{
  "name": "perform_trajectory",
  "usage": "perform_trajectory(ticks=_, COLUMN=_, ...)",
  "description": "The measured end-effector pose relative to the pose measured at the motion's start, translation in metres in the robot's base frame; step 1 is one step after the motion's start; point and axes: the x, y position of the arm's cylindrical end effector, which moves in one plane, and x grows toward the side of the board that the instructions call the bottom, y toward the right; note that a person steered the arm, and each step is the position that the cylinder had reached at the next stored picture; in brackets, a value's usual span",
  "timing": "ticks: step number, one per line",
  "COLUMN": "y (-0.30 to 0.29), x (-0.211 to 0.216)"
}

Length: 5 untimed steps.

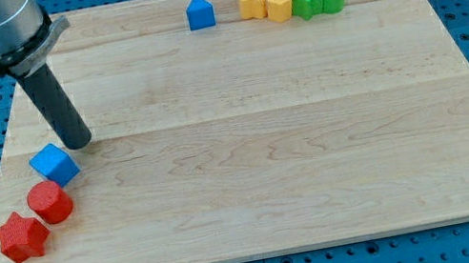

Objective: Move the blue cube towards the bottom left

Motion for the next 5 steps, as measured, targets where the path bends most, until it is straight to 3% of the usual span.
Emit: perform_trajectory(ticks=5, y=-0.055, x=0.004)
